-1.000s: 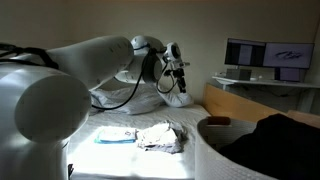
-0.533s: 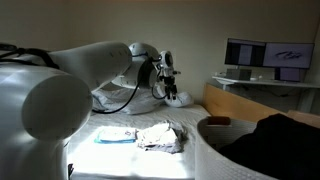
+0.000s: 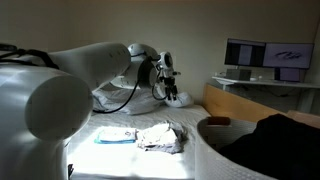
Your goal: Put the things on the bed in the laundry hamper
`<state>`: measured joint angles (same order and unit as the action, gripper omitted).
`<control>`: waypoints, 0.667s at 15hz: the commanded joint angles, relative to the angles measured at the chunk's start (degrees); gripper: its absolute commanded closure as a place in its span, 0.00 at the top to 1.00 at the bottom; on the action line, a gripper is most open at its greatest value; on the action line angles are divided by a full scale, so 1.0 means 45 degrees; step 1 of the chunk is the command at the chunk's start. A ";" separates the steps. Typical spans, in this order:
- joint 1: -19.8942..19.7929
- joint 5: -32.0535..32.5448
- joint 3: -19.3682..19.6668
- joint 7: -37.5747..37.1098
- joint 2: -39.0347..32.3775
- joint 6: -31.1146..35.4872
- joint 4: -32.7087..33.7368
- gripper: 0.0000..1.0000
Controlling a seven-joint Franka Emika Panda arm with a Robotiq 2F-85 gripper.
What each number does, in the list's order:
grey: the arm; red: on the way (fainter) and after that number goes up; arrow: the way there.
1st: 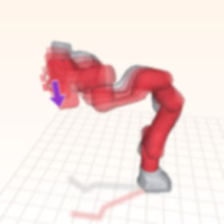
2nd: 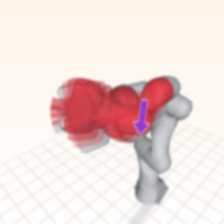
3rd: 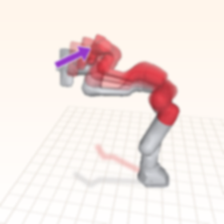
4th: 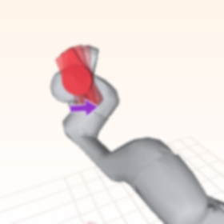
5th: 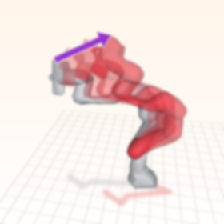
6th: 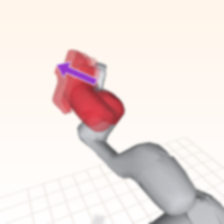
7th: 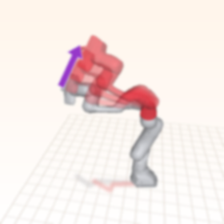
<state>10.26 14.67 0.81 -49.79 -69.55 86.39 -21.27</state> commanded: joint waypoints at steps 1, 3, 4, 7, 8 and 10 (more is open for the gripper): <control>0.0212 -0.0678 0.0566 0.0313 -0.0649 0.0096 0.0070 1.00; 0.0243 -0.0835 0.0600 0.0404 -0.1104 0.0376 0.0135 1.00; 0.0252 -0.0906 0.0616 0.0398 -0.1315 0.0431 0.0151 1.00; 0.0253 -0.0974 0.0715 0.0270 -0.2015 0.0780 0.0131 1.00; 0.0182 -0.0564 0.0435 0.0075 -0.1951 0.0980 -0.0320 1.00; -0.0048 -0.0665 0.0377 0.0222 -0.2269 0.1192 -0.0408 1.00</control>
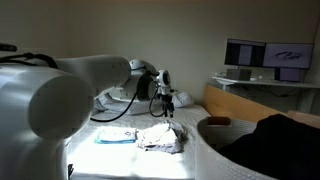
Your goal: Put the things on the bed in the laundry hamper
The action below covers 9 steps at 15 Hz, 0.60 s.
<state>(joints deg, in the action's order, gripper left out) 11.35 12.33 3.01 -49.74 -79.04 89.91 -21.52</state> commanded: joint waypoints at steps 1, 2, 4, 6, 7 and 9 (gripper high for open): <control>-0.0363 -0.0180 -0.0151 0.0321 -0.0220 0.0467 -0.0413 1.00; -0.0433 -0.0229 -0.0222 0.0442 -0.0309 0.0532 -0.0442 1.00; -0.0496 -0.0250 -0.0387 0.0902 -0.0382 0.0659 -0.0430 1.00; -0.0577 -0.0493 -0.0911 0.2065 -0.0372 0.0987 -0.0332 1.00; -0.0599 -0.0583 -0.1135 0.2482 -0.0367 0.1115 -0.0304 1.00; -0.0628 -0.0677 -0.1560 0.3486 -0.0368 0.1316 -0.0300 1.00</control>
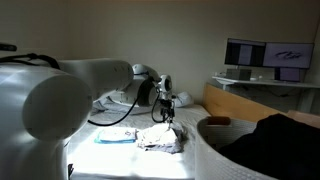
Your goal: Put the things on the bed in the laundry hamper
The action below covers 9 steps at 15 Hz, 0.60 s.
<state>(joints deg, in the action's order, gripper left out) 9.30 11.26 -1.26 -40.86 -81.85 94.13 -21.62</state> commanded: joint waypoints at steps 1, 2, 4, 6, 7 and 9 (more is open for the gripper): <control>-0.0198 -0.0408 -0.0780 0.2111 0.0290 0.0377 -0.0304 1.00; -0.0021 -0.0314 -0.0897 0.2569 0.0331 0.0290 -0.0378 1.00; 0.0400 0.0485 -0.0330 0.2532 0.0369 -0.0023 -0.0258 1.00; 0.0257 0.0243 -0.0540 0.2246 0.0030 0.0165 0.0040 1.00; 0.0347 0.0290 -0.0457 0.2246 0.0040 0.0160 0.0047 1.00; 0.0430 0.0332 -0.0378 0.2246 0.0048 0.0158 0.0049 1.00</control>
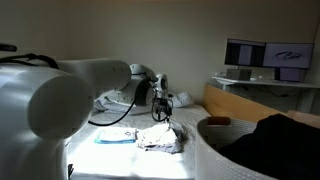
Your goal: Put the things on the bed in the laundry hamper
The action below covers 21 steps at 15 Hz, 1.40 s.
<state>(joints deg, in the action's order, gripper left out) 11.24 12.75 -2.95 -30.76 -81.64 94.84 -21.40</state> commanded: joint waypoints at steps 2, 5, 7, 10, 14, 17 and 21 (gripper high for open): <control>0.0253 0.0499 0.0432 0.0066 -0.0536 0.0796 0.0037 1.00; 0.0546 0.1265 0.1049 -0.0120 -0.0581 0.3042 -0.1010 1.00; 0.0704 0.1666 0.1337 -0.0327 -0.0895 0.4626 -0.1239 1.00; 0.0802 0.1780 0.1517 -0.0708 -0.0998 0.6068 -0.1704 1.00; 0.1107 0.1299 0.2580 -0.1100 -0.1006 0.7277 -0.2004 1.00; 0.1243 0.1445 0.3119 -0.1309 -0.1005 0.7309 -0.2426 1.00; 0.1524 0.1452 0.3243 -0.1355 -0.1031 0.7088 -0.3040 1.00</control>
<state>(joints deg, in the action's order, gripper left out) 16.81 19.36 10.37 -35.12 -86.28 125.51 -32.14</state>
